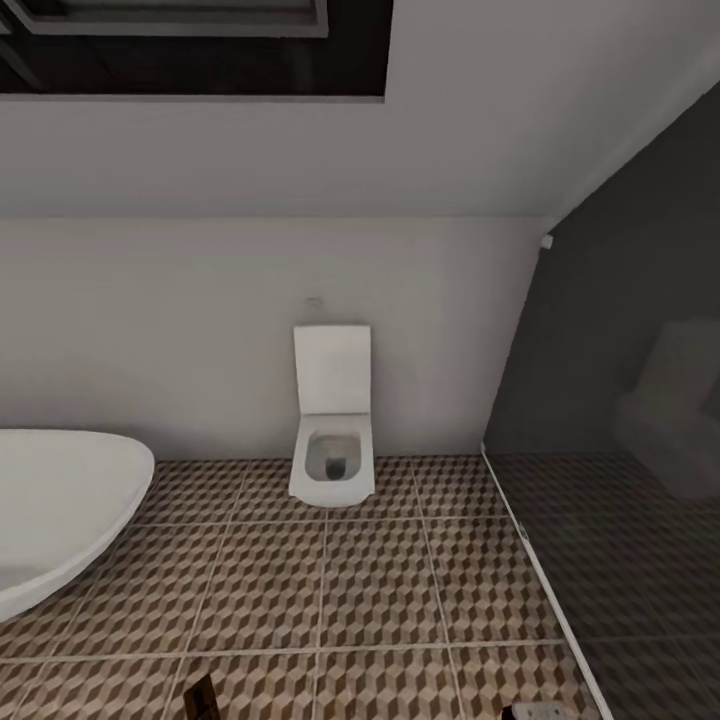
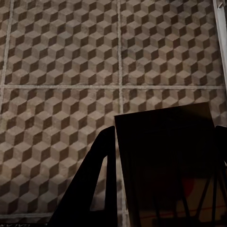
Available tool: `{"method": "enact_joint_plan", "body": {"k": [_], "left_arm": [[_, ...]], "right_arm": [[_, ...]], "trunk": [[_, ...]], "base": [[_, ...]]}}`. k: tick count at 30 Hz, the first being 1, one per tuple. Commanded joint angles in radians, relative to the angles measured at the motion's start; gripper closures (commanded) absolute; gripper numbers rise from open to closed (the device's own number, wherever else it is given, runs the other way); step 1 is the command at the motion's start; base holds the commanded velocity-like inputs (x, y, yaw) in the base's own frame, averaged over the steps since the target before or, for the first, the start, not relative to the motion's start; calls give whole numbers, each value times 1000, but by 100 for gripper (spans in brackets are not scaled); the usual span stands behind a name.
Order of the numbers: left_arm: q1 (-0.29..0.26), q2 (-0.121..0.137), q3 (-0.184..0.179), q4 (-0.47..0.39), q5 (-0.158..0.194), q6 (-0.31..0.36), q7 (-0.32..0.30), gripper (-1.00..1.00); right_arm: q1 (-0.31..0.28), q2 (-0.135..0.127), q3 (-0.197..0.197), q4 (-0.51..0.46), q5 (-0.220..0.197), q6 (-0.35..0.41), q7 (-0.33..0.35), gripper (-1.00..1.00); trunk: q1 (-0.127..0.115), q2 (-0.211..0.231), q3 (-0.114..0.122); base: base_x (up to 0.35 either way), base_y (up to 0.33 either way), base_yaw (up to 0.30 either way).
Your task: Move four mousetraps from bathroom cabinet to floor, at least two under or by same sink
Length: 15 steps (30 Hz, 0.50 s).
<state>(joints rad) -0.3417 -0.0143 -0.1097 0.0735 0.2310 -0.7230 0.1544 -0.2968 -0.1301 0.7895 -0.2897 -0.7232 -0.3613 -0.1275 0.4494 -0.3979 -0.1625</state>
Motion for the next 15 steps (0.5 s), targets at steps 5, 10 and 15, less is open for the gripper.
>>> {"method": "enact_joint_plan", "body": {"k": [5, 10, 15], "left_arm": [[-2, -2, -3, 0, 5, -3, 11, 100], [-2, -1, 0, -52, 3, 142, 13, 100], [-2, 12, 1, -278, 3, 441, 11, 100]], "right_arm": [[-1, 11, 16, -2, 3, -2, -7, 100], [-1, 38, 20, -13, 45, 4, -31, 100], [-1, 73, 20, -58, 134, 19, -94, 100]], "trunk": [[1, -2, -2], [1, -2, -2], [1, -2, -2]], "base": [[3, 3, 0], [0, 0, 0], [0, 0, 0]]}}
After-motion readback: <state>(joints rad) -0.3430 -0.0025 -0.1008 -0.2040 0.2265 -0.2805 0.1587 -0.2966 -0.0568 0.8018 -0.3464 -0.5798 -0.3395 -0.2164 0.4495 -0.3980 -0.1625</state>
